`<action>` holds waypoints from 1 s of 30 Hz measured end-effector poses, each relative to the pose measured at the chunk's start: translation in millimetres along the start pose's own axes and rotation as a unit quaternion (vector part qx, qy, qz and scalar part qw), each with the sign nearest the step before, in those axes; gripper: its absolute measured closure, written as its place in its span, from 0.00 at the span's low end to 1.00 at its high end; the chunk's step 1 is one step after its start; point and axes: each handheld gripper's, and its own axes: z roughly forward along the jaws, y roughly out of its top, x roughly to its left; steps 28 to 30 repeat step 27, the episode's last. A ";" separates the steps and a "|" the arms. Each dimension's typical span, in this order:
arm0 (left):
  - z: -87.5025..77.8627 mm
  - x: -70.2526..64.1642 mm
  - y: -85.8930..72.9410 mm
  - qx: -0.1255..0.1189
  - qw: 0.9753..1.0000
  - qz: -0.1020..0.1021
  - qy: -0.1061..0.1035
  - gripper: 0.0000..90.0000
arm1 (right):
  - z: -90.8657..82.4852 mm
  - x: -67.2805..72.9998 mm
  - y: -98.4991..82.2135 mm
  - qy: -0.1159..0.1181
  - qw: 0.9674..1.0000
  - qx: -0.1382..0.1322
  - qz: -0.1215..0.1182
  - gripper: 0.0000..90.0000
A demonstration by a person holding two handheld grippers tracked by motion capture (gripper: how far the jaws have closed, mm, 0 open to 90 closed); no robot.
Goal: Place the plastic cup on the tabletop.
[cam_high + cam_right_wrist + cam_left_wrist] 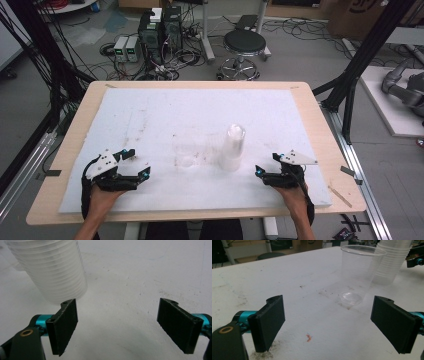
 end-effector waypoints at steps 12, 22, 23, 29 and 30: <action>-0.1 0.6 -0.2 -0.002 1.000 -0.007 0.004 0.14 | -3.2 2.4 -1.4 -0.006 1.000 -0.015 -0.007 0.18; 0.7 1.8 0.3 0.005 1.000 -0.009 0.005 0.14 | -4.7 2.1 -2.2 -0.005 1.000 -0.023 -0.011 0.18; 1.0 1.6 0.4 0.005 1.000 -0.010 0.005 0.14 | -5.1 2.9 -2.3 -0.004 1.000 -0.022 -0.007 0.18; -0.9 1.9 -0.5 -0.005 1.000 -0.014 0.011 0.14 | -5.6 2.3 -2.7 -0.006 1.000 -0.027 -0.009 0.18; -0.9 1.9 -0.5 -0.005 1.000 -0.014 0.011 0.14 | -5.6 2.3 -2.7 -0.006 1.000 -0.027 -0.009 0.18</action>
